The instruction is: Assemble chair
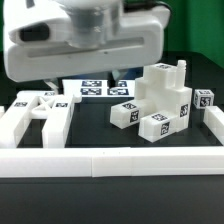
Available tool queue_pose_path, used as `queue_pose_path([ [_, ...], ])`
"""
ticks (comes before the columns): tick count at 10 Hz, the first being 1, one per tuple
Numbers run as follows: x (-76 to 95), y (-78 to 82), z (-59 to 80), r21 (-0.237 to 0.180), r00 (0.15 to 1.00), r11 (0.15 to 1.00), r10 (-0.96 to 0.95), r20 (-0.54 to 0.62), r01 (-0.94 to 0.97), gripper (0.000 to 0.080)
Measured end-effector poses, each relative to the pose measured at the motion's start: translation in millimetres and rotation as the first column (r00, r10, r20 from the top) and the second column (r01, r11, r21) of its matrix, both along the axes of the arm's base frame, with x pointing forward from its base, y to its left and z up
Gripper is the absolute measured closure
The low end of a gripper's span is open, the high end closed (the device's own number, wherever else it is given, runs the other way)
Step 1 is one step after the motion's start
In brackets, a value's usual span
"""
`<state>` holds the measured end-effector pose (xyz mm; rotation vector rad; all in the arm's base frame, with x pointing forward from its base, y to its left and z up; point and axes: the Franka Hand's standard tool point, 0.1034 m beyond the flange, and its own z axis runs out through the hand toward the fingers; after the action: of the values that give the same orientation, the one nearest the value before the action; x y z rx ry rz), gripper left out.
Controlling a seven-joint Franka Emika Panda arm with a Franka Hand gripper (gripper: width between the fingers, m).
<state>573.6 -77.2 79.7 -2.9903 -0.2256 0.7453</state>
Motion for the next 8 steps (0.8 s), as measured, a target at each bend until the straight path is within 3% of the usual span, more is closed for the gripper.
queue_pose_path([
  [1, 4.6, -7.3, -2.2, 0.019, 0.998, 1.0, -0.01, 0.064, 0.009, 0.015],
  [3, 15.2, -13.4, -2.5, 0.005, 0.977, 1.0, -0.017, 0.212, 0.016, 0.015],
  [5, 14.1, -20.2, -3.4, -0.001, 0.941, 0.999, -0.041, 0.335, 0.044, 0.015],
  [6, 8.5, -26.5, -8.7, 0.029, 0.93, 0.994, -0.112, 0.349, 0.108, 0.015],
  [7, 7.8, -34.3, -14.6, 0.033, 0.91, 0.99, -0.137, 0.392, 0.135, 0.015],
  [8, 0.1, -30.2, -21.6, 0.033, 0.915, 0.986, -0.166, 0.367, 0.165, 0.015],
])
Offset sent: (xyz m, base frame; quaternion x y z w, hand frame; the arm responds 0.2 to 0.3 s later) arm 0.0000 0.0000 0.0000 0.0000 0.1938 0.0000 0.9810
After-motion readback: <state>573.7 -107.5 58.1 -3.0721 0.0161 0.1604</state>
